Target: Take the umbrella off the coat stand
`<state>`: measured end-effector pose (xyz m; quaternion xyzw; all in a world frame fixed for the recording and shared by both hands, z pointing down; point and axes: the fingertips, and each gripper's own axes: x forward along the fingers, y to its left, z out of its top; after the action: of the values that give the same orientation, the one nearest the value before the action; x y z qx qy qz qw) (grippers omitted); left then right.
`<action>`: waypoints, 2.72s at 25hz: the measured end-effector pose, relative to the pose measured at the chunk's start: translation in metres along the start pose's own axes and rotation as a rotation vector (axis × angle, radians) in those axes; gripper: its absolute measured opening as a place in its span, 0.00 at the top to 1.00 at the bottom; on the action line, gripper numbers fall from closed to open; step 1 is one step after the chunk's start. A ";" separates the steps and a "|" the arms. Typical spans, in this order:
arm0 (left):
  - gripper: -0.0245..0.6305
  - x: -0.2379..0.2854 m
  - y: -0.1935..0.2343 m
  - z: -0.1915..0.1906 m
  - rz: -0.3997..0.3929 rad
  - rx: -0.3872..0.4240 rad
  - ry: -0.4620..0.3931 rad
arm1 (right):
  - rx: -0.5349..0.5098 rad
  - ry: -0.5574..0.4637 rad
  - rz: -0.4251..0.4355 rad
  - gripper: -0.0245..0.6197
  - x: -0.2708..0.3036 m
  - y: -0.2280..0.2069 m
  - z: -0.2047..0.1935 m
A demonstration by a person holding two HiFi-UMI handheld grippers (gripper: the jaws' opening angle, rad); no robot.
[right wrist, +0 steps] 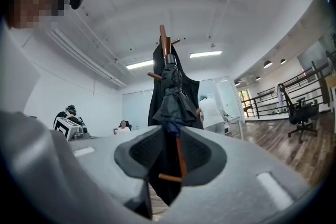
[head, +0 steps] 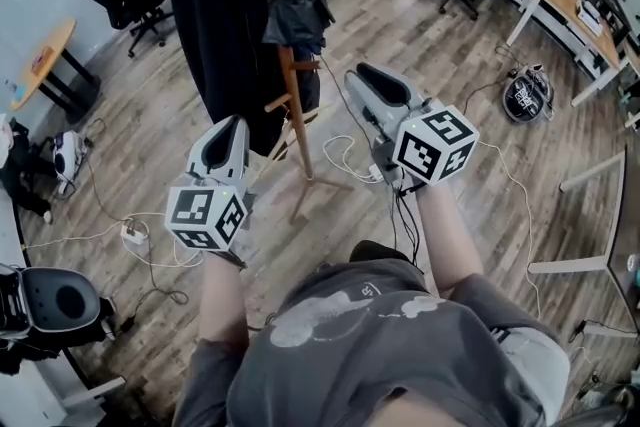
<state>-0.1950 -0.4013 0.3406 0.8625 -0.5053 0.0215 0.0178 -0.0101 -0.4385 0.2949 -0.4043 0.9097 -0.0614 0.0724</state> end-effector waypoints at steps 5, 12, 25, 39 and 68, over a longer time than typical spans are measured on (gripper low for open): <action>0.95 0.004 0.005 0.004 0.026 0.005 -0.015 | -0.023 -0.010 0.045 0.73 0.019 0.004 0.025; 0.95 0.016 0.018 0.017 0.074 0.017 -0.016 | -0.030 -0.012 0.063 0.59 0.057 -0.001 0.054; 0.95 0.035 0.030 0.031 0.130 0.038 -0.021 | -0.074 0.005 0.098 0.39 0.118 -0.013 0.083; 0.95 0.047 0.036 0.027 0.154 0.038 -0.008 | -0.163 0.068 0.148 0.40 0.155 -0.007 0.086; 0.95 0.046 0.045 0.020 0.164 0.030 -0.011 | -0.232 0.032 0.063 0.53 0.166 -0.010 0.084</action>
<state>-0.2120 -0.4643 0.3231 0.8184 -0.5740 0.0258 0.0004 -0.0976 -0.5726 0.2009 -0.3800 0.9241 0.0399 0.0125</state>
